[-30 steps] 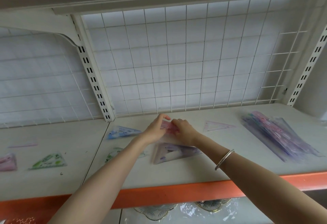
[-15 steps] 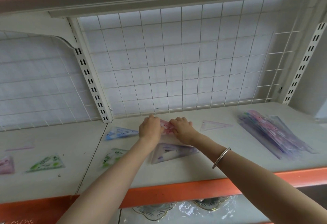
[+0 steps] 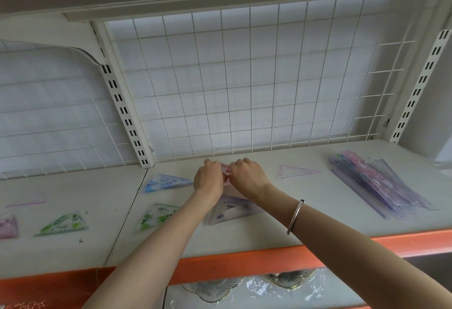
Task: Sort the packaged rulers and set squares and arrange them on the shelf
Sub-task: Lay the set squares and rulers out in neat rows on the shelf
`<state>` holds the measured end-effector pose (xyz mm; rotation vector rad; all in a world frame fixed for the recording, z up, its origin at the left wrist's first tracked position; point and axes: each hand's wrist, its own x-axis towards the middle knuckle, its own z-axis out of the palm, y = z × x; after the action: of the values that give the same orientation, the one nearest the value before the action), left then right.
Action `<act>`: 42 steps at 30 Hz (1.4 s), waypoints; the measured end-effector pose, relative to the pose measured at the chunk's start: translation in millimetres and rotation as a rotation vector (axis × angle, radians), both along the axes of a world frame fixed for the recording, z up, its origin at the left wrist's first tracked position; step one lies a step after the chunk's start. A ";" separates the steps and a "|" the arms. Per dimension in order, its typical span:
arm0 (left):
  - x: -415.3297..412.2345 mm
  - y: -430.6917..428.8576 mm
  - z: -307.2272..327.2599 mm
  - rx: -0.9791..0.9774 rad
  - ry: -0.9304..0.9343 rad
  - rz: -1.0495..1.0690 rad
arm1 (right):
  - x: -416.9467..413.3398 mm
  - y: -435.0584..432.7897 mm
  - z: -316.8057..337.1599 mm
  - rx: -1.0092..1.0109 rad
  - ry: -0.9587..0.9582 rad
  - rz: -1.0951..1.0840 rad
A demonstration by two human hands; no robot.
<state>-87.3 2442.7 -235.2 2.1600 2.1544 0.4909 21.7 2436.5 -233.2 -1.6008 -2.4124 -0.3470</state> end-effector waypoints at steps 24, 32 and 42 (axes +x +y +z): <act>-10.1 12.2 51.0 -0.333 -0.043 -0.036 | 25.5 0.7 2.6 -0.051 0.001 -0.045; -17.9 13.9 43.3 -0.240 -0.213 -0.043 | 27.3 2.2 9.4 -0.182 0.115 -0.181; -15.5 -5.8 37.8 -0.234 0.017 -0.131 | 25.6 14.9 14.2 -0.354 0.281 -0.239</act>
<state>-102.7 2436.9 -197.4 2.1624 1.9497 0.2012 47.3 2451.4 -219.0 -1.9391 -2.1584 0.2704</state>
